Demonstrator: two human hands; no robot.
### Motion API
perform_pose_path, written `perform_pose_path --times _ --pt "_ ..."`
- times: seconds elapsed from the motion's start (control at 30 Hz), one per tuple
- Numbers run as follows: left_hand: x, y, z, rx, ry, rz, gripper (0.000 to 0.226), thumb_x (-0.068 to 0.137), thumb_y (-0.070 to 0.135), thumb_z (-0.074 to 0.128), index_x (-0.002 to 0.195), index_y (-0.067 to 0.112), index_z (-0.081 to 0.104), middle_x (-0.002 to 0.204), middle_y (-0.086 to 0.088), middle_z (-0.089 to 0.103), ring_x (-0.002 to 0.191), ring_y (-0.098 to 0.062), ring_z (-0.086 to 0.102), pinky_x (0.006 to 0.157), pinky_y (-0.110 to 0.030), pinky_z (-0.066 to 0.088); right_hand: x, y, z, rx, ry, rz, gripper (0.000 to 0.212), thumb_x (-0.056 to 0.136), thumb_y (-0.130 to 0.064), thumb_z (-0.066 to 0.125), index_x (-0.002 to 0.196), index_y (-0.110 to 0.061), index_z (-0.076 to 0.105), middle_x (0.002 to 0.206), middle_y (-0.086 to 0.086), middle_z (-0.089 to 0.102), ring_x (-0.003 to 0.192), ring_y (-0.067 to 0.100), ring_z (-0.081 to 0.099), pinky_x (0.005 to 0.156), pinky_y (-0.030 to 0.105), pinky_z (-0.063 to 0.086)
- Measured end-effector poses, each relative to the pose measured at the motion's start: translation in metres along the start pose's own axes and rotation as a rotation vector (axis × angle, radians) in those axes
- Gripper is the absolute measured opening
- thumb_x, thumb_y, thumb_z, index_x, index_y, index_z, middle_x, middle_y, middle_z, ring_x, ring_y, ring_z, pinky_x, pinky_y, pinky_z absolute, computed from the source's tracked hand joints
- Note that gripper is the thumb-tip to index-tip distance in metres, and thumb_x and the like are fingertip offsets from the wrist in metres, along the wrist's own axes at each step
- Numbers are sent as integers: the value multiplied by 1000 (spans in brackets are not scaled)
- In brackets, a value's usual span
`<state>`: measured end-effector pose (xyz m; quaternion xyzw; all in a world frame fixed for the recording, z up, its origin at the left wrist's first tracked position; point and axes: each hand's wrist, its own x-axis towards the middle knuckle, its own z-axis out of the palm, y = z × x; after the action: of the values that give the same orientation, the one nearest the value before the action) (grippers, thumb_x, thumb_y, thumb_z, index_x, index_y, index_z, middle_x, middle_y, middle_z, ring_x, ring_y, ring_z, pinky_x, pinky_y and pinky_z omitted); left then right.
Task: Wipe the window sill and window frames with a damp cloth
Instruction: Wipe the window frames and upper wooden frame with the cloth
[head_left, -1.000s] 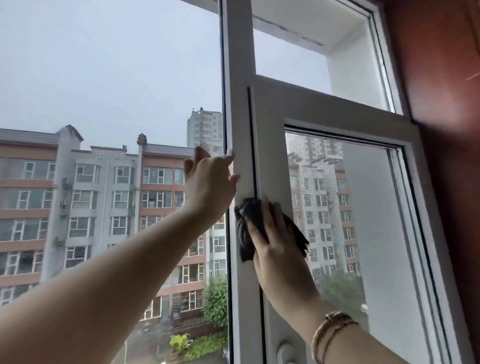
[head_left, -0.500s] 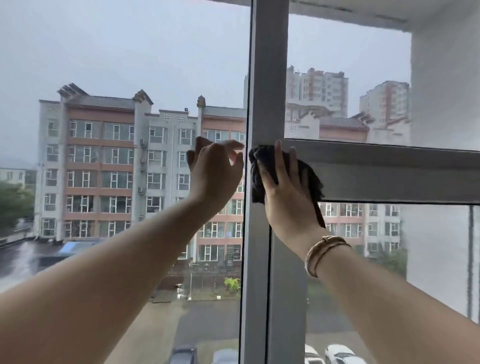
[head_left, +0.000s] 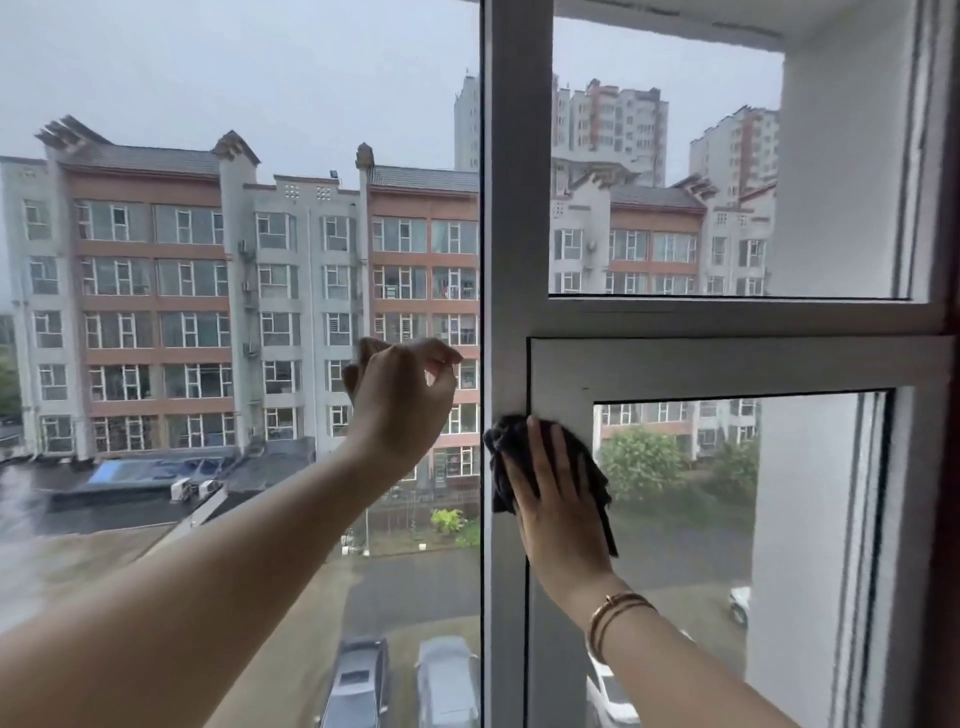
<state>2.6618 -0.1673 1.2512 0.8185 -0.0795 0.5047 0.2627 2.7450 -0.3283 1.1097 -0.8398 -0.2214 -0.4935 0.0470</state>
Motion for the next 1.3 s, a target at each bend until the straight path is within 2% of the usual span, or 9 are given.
perform_pose_path --times 0.27,0.4,0.5,0.6,0.73,0.83,0.97,1.13,1.3 --pt "21 2 -27 -82 12 8 24 88 15 57 102 28 71 89 11 72 99 -22 58 79 -30 27 104 4 -62 60 -11 114 77 91 2 39 152 -22 -2 157 9 -18 144 29 -19 118 49 -1" --pt "25 -2 -19 -88 -2 8 21 88 18 59 102 31 69 91 15 70 89 -25 58 80 -29 29 101 6 -58 62 41 85 75 88 2 49 152 -14 13 156 20 10 144 38 8 117 48 16" --pt "28 7 -2 -98 -8 14 20 88 19 60 100 31 70 83 19 65 82 -27 58 84 -32 33 106 14 -51 8 120 51 70 84 0 60 146 -8 30 141 26 36 132 41 35 107 51 36" --pt "24 21 12 -64 -12 30 19 89 20 60 102 30 70 89 15 69 84 -24 57 83 -35 35 109 30 -52 -77 174 -45 52 88 -14 57 136 -12 37 124 20 49 114 36 47 101 49 40" --pt "28 34 41 -80 -7 45 17 90 21 60 101 27 70 84 16 65 95 -23 60 90 -43 42 115 56 -49 -163 249 -166 38 96 -36 37 128 -16 40 114 14 54 102 32 50 93 43 38" --pt "33 47 62 -34 70 7 17 91 19 56 101 27 68 89 12 67 97 -21 56 87 -34 36 120 77 -46 -161 331 -218 39 95 -42 38 121 -13 44 108 11 53 96 28 47 87 39 36" --pt "45 58 86 -72 112 -72 15 90 15 55 94 29 51 92 8 64 95 -24 57 90 -41 39 110 139 -53 -221 372 -233 38 97 -40 35 113 -8 45 102 11 51 89 28 45 81 39 37" --pt "59 55 95 -10 24 -102 7 89 20 58 91 15 62 93 -6 68 92 -30 59 89 -45 45 92 233 -64 -306 335 -219 47 101 -37 23 109 -1 51 97 17 51 85 31 45 77 42 37" --pt "58 49 100 -61 -46 -86 6 84 30 61 80 26 62 86 -1 69 91 -30 62 86 -51 47 100 207 -58 -251 377 -207 39 97 -37 33 109 -2 48 97 16 50 86 30 42 78 41 35"
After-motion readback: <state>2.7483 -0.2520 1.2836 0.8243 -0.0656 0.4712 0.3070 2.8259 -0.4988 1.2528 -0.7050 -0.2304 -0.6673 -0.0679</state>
